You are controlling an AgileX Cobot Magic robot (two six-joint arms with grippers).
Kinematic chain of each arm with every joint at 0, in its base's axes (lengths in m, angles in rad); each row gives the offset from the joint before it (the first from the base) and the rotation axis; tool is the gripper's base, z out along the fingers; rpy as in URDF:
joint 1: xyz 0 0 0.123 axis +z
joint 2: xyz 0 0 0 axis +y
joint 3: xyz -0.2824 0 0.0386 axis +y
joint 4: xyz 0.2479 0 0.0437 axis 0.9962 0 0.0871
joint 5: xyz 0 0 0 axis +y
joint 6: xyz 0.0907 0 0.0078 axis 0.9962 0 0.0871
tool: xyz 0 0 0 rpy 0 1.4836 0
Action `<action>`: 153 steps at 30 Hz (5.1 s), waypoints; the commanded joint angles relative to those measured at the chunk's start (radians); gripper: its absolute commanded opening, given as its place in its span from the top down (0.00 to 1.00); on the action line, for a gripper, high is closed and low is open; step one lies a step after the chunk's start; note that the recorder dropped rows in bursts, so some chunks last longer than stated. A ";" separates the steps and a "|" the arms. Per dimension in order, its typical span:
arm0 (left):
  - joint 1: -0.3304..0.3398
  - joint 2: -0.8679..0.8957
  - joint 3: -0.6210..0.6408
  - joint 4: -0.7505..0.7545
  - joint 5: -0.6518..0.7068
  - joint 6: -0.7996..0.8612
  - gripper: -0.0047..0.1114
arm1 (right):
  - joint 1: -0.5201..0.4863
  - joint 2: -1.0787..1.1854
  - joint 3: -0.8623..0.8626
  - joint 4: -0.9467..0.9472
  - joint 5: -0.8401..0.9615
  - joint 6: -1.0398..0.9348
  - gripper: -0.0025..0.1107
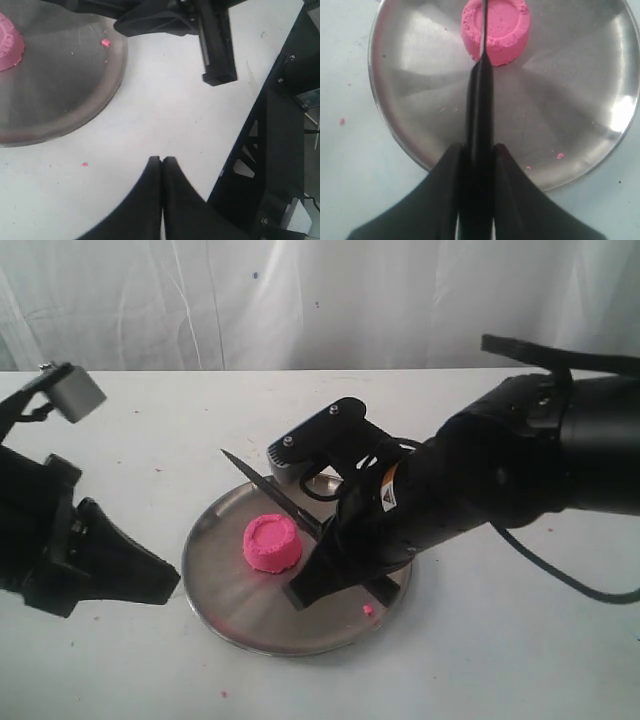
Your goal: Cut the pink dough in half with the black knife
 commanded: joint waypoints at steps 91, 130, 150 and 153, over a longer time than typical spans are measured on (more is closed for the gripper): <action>0.216 0.788 -0.204 -0.749 0.066 0.639 0.96 | -0.002 0.321 -0.198 -0.203 0.023 0.038 0.98; 0.216 0.964 -0.226 -0.890 0.060 0.761 0.96 | -0.002 0.323 -0.198 -0.228 0.020 0.059 0.98; 0.240 0.955 -0.306 -0.833 0.207 0.707 0.96 | -0.002 0.323 -0.198 -0.226 0.031 0.059 0.98; 0.248 0.946 -0.319 -0.812 0.171 0.678 0.96 | -0.002 0.323 -0.198 -0.226 0.031 0.059 0.98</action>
